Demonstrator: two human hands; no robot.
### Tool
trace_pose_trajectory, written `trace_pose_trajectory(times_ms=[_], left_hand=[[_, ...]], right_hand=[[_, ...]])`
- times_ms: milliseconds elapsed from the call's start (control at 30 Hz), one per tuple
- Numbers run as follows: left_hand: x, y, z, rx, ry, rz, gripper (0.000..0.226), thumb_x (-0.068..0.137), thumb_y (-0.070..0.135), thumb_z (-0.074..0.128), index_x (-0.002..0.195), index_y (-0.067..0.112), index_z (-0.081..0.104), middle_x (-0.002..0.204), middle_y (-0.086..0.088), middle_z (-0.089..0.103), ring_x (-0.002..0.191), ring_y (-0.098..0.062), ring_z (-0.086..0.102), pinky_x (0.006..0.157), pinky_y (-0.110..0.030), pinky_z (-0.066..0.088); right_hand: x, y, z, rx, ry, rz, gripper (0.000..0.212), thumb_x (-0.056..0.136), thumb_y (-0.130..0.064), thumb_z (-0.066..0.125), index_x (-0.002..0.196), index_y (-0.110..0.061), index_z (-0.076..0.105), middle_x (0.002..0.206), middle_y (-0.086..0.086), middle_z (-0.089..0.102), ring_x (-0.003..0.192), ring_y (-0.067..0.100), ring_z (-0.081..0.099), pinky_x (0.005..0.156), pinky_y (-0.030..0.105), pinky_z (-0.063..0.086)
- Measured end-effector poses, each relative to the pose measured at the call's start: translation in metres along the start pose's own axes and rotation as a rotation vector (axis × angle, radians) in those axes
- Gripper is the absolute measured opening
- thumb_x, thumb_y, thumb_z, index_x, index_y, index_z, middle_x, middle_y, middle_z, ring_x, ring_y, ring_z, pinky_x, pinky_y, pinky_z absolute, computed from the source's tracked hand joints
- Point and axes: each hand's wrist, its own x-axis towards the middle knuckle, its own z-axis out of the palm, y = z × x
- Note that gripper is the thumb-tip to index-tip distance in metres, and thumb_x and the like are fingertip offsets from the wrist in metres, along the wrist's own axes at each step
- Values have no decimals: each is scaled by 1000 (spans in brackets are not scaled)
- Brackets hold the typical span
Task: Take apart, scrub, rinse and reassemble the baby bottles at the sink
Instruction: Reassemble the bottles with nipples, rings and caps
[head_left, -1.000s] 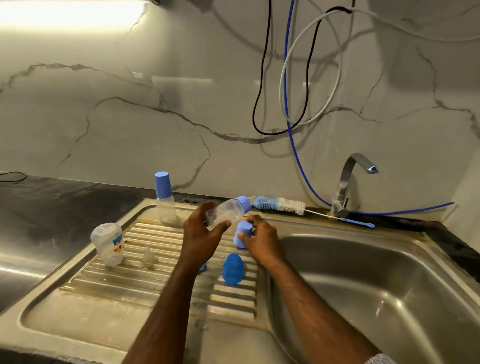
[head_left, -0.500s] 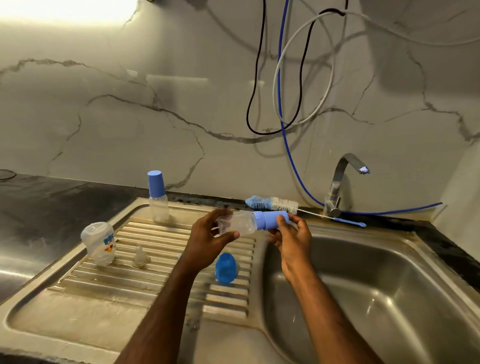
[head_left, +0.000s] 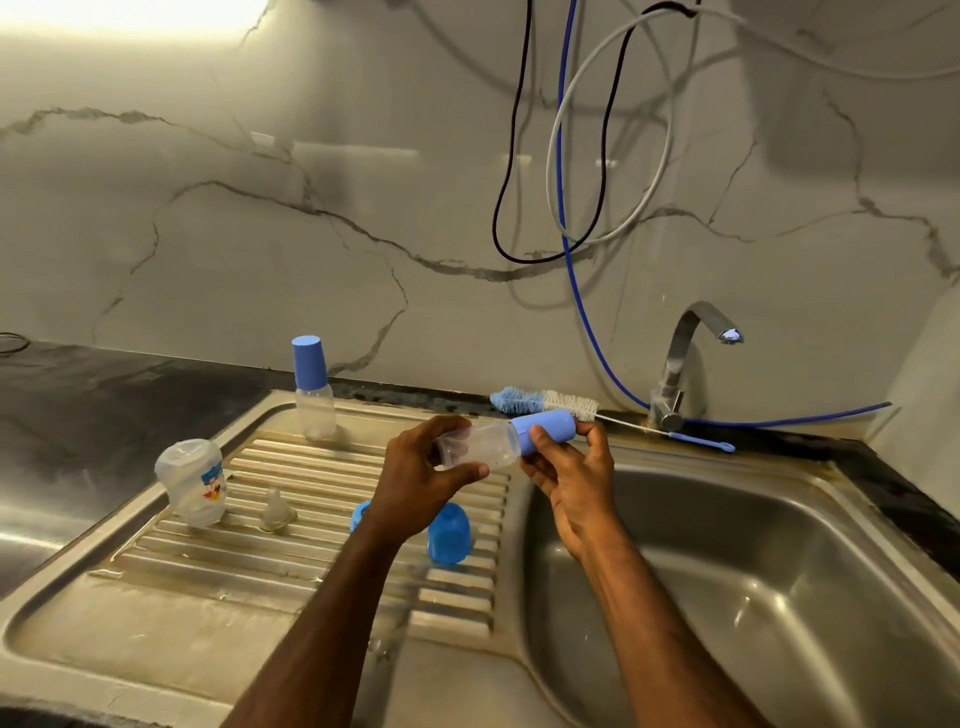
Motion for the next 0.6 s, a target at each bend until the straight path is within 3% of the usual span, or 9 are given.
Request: trace_pose_trajectory(times_ms=[133,333,500,600], left_hand=[[-2,0,4,-7,27,4,59,71,20,92,123,16,65,114,2,70,101,-13,69,82,-31,61],[-3,1,4,12,2,7,61,64,20,95,115,17,62,111,7,66,102,-13,68,77,-25,59],[9,9,-18,79,79,-60,67,69,34,93,126,21,61,118,15,64,107,-1,60,88,-19,49],[32,14,-49,159,130,-78,35,79,26,87,106,16,67,97,7,70,89,-8,68,78,-24,56]], right_hand=[[0,-1,3,-20,-23,-4,45,86,-6,74,120,-26,52,123,20,66,103,33,72,77,44,61],[-6,-11,16,-142,-124,-128,65,83,-6,78,124,-49,52,126,12,61,108,27,70,73,44,62],[0,-17,37,-335,-62,-209,74,76,-5,84,135,-28,47,120,8,65,102,20,71,78,36,63],[18,-12,62,-614,-92,-277,63,72,-16,89,126,-22,57,119,3,68,107,21,68,92,40,58]])
